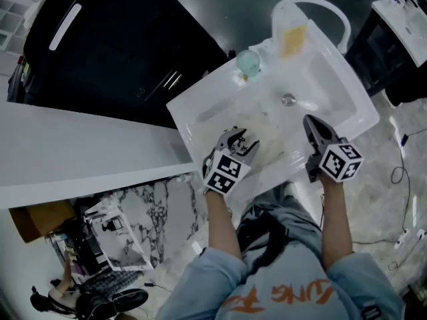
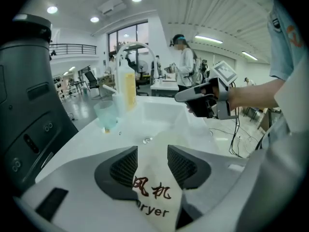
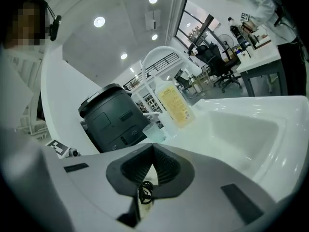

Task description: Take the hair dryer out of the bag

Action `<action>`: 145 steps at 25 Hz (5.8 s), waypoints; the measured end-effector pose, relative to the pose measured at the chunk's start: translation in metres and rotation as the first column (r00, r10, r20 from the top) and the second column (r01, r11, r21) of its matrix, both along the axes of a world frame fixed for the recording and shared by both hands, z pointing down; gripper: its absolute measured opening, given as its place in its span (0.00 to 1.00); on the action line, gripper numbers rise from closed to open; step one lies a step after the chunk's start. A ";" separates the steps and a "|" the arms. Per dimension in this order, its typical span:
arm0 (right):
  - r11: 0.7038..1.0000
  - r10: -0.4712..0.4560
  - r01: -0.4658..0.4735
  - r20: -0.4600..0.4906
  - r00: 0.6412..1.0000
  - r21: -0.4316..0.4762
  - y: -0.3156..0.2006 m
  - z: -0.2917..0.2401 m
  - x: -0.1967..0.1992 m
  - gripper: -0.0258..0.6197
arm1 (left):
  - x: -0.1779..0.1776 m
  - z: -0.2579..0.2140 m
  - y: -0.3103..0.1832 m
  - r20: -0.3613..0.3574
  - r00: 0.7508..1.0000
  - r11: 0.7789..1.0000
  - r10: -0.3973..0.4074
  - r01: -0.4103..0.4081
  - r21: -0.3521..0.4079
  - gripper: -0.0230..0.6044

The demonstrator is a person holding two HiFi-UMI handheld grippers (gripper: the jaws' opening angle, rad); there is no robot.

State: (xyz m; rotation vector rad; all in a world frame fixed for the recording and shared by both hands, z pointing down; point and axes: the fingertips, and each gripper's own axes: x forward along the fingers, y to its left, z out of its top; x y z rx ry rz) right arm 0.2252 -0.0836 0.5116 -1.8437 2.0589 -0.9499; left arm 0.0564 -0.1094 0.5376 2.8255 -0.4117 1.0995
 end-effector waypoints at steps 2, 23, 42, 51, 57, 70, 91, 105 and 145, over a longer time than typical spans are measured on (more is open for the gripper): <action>1.000 0.004 -0.004 -0.001 1.000 -0.011 -0.006 0.004 0.001 0.04 | 0.002 0.008 -0.003 0.033 0.998 0.999 0.050 -0.049 -0.016 0.33; 0.993 0.049 -0.050 -0.011 0.999 -0.106 -0.023 0.021 0.002 0.04 | 0.025 0.056 -0.004 0.118 0.956 0.948 0.270 -0.243 -0.206 0.32; 0.992 -0.045 0.037 -0.070 0.997 -0.119 -0.045 0.010 -0.048 0.04 | 0.007 0.013 0.006 -0.061 0.953 0.944 0.296 -0.302 -0.134 0.05; 0.986 -0.129 0.104 -0.189 0.974 -0.134 -0.058 0.003 -0.061 0.04 | -0.023 -0.023 -0.008 -0.220 0.967 0.983 0.131 -0.156 -0.099 0.05; 0.962 -0.251 0.212 -0.250 0.935 -0.174 -0.070 0.011 -0.067 0.04 | -0.040 -0.028 -0.008 -0.181 0.980 0.993 0.085 -0.099 -0.066 0.05; 0.670 -0.742 0.664 -0.282 0.608 -0.331 -0.059 0.045 -0.107 0.09 | -0.058 -0.038 -0.014 -0.147 0.987 0.997 -0.061 0.051 -0.065 0.05; 0.087 -0.955 0.878 -0.290 -0.061 -0.471 -0.024 0.088 -0.185 0.54 | -0.056 -0.031 -0.008 -0.083 0.979 0.983 -0.185 0.185 -0.015 0.05; 0.035 -0.956 0.809 -0.256 -0.145 -0.587 -0.030 0.146 -0.206 0.53 | -0.065 -0.037 -0.006 -0.144 0.945 0.955 -0.292 0.296 0.008 0.05; 0.189 -0.935 0.780 -0.353 -0.043 -0.596 -0.035 0.136 -0.210 0.37 | -0.208 0.091 0.065 0.482 0.616 0.657 -0.623 0.746 -0.104 0.06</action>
